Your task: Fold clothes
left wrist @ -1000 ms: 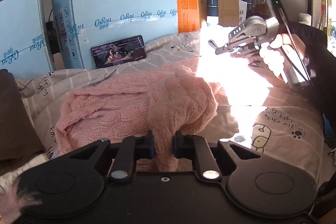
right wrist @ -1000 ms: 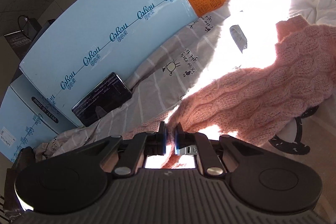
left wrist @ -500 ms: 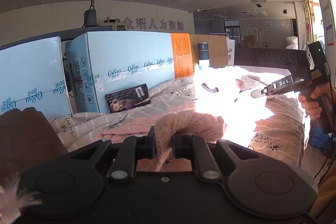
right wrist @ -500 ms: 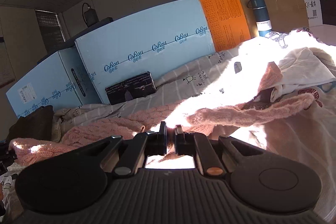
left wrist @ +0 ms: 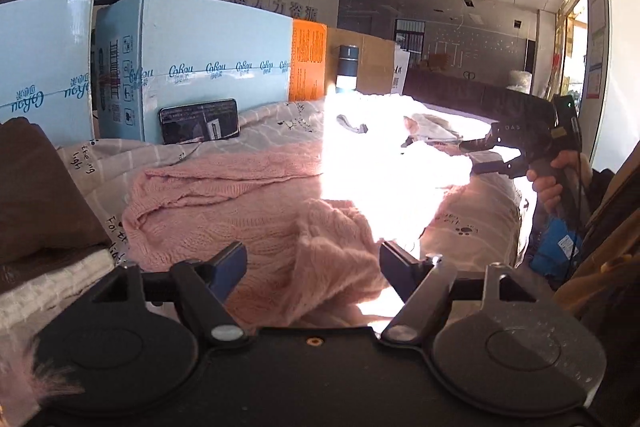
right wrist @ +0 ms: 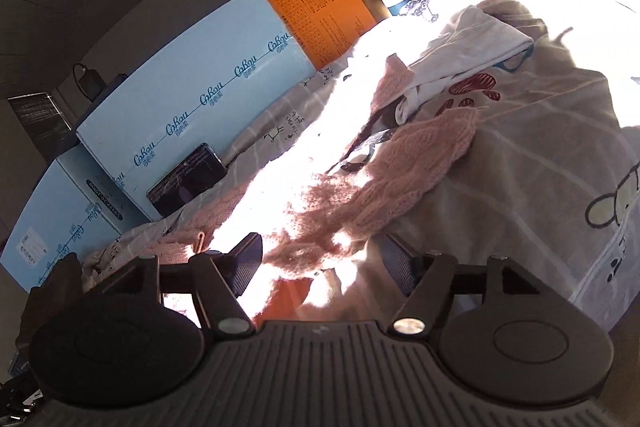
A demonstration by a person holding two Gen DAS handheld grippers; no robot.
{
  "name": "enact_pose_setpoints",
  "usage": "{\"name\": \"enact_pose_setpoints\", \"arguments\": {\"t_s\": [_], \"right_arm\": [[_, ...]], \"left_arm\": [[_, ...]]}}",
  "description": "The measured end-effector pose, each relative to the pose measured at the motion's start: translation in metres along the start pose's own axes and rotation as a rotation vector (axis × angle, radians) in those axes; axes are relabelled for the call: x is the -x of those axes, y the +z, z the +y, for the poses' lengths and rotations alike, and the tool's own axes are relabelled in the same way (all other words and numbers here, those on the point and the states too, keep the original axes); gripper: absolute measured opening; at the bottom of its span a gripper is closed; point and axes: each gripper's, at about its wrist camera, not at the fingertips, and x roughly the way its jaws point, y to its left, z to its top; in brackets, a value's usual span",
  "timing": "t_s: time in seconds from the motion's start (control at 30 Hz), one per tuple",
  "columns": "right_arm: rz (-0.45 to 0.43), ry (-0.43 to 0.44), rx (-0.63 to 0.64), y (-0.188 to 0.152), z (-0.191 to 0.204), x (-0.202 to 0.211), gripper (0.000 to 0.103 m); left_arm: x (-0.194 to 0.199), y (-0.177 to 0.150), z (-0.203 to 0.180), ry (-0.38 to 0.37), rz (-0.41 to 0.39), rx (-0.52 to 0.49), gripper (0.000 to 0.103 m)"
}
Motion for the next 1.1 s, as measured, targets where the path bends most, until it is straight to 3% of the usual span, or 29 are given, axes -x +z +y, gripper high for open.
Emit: {"name": "enact_pose_setpoints", "arguments": {"t_s": [0.1,0.23,0.27,0.3,0.37,0.43,0.53,0.63,0.73,0.77,0.83,0.87,0.9,0.93,1.03,1.1], "right_arm": [[-0.057,-0.127,-0.048,0.019,-0.017,-0.012,0.065],[-0.044,-0.168,-0.044,0.034,-0.029,-0.038,0.064],[-0.047,-0.189,-0.022,0.034,-0.027,-0.044,0.055],[-0.049,-0.212,0.009,0.034,-0.024,-0.048,0.035],[-0.04,-0.243,0.088,0.033,-0.017,-0.055,0.006],[-0.104,-0.262,0.14,0.033,-0.011,-0.046,0.006],[-0.243,-0.376,0.264,0.036,-0.002,-0.029,0.006],[-0.201,-0.406,0.284,0.041,-0.011,-0.032,0.006],[-0.095,-0.471,0.298,0.038,-0.022,-0.049,0.009],[-0.091,-0.486,0.294,0.039,-0.023,-0.051,0.016],[-0.164,-0.523,0.252,0.049,-0.022,-0.047,0.038],[-0.212,-0.524,0.233,0.055,-0.021,-0.044,0.055],[-0.24,-0.502,0.225,0.064,-0.019,-0.045,0.061],[-0.261,-0.472,0.22,0.073,-0.017,-0.048,0.061],[-0.179,-0.378,0.185,0.099,-0.011,-0.074,0.061],[-0.131,-0.325,0.181,0.11,-0.006,-0.096,0.053]], "left_arm": [[0.002,0.008,0.005,0.035,-0.053,0.053,0.091],[-0.021,0.018,0.001,0.229,-0.022,0.004,0.095],[-0.029,0.019,-0.001,0.275,-0.004,-0.015,0.095],[-0.036,0.021,-0.001,0.301,0.014,-0.029,0.095],[-0.047,0.021,0.001,0.315,0.051,-0.048,0.095],[-0.054,0.019,0.003,0.334,0.087,-0.072,0.096],[-0.064,0.011,0.006,0.358,0.165,-0.12,0.096],[-0.07,0.002,0.004,0.361,0.225,-0.178,0.096],[-0.068,0.003,0.003,0.365,0.22,-0.19,0.098],[-0.067,0.006,0.004,0.366,0.21,-0.188,0.098],[-0.065,0.016,0.005,0.372,0.172,-0.178,0.098],[-0.065,0.022,0.006,0.377,0.147,-0.168,0.099],[-0.067,0.029,0.007,0.383,0.12,-0.155,0.099],[-0.069,0.035,0.007,0.387,0.094,-0.141,0.101],[-0.087,0.053,0.01,0.381,0.05,-0.089,0.103],[-0.102,0.058,0.013,0.353,0.047,-0.078,0.103]]}}
